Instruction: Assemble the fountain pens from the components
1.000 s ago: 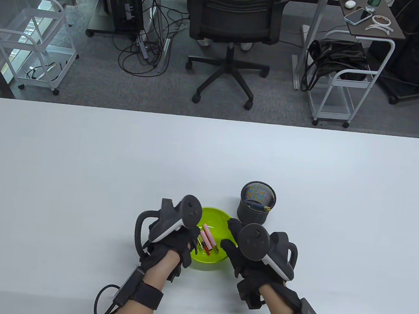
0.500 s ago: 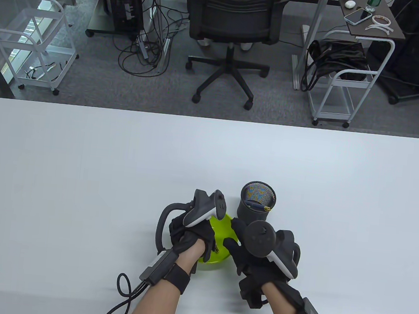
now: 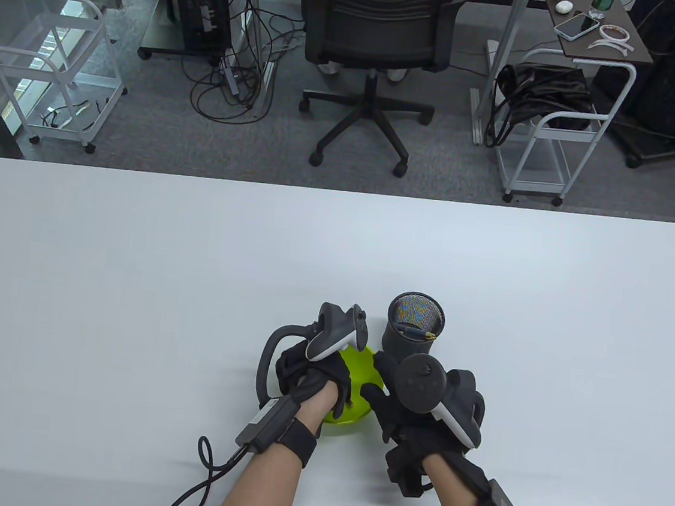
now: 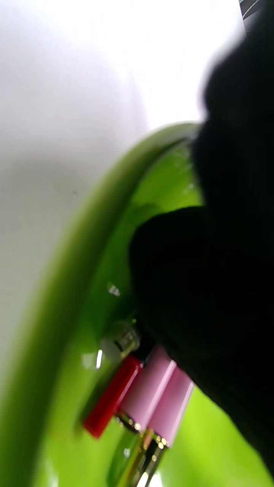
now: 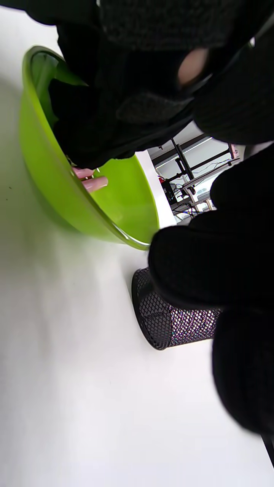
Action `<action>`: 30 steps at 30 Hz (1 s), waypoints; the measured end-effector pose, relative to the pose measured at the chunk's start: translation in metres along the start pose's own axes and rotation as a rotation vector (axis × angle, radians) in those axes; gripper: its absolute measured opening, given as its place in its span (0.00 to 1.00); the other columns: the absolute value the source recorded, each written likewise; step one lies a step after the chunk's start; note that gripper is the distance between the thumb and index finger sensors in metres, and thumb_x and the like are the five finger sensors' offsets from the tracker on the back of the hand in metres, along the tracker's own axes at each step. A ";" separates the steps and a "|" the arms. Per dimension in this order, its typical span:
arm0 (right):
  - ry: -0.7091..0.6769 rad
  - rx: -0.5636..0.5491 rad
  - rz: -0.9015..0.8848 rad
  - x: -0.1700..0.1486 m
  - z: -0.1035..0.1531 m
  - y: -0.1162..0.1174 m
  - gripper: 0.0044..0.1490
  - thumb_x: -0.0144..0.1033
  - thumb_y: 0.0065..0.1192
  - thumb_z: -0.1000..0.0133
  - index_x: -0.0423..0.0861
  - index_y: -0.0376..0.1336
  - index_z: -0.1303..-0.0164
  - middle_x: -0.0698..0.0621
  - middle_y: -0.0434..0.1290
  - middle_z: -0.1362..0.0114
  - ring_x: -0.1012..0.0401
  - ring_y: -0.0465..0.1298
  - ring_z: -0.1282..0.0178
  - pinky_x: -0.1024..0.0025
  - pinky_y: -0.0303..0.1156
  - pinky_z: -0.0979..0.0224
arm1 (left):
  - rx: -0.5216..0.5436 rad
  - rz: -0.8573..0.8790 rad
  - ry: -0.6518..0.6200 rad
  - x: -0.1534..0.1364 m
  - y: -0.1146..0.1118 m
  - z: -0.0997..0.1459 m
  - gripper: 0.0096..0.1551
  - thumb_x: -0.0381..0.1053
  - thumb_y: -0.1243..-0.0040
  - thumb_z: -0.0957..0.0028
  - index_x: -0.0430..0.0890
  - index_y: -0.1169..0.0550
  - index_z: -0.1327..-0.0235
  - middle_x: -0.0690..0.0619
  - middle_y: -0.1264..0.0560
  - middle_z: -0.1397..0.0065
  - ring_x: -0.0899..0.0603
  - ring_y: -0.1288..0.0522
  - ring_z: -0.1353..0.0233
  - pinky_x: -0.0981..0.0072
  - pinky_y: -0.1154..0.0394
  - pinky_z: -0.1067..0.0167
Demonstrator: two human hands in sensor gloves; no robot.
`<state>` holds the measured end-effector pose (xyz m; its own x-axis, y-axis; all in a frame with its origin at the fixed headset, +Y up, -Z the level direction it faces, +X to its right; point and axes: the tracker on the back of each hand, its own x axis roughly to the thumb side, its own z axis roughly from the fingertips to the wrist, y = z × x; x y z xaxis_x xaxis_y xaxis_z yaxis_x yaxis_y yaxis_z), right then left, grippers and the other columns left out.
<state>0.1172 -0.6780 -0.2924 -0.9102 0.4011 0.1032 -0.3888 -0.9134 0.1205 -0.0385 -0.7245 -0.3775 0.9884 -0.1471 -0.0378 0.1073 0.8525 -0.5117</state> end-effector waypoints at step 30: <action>-0.002 -0.009 -0.038 -0.002 0.000 -0.001 0.42 0.55 0.64 0.50 0.48 0.63 0.27 0.44 0.72 0.30 0.55 0.84 0.60 0.60 0.80 0.65 | -0.023 -0.036 -0.053 0.008 -0.003 -0.003 0.25 0.54 0.26 0.51 0.32 0.14 0.59 0.51 0.12 0.70 0.51 0.16 0.79 0.55 0.19 0.78</action>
<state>0.1197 -0.6778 -0.2932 -0.8947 0.4352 0.1009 -0.4239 -0.8983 0.1157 -0.0316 -0.7299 -0.3788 0.9882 -0.1506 0.0259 0.1413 0.8353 -0.5314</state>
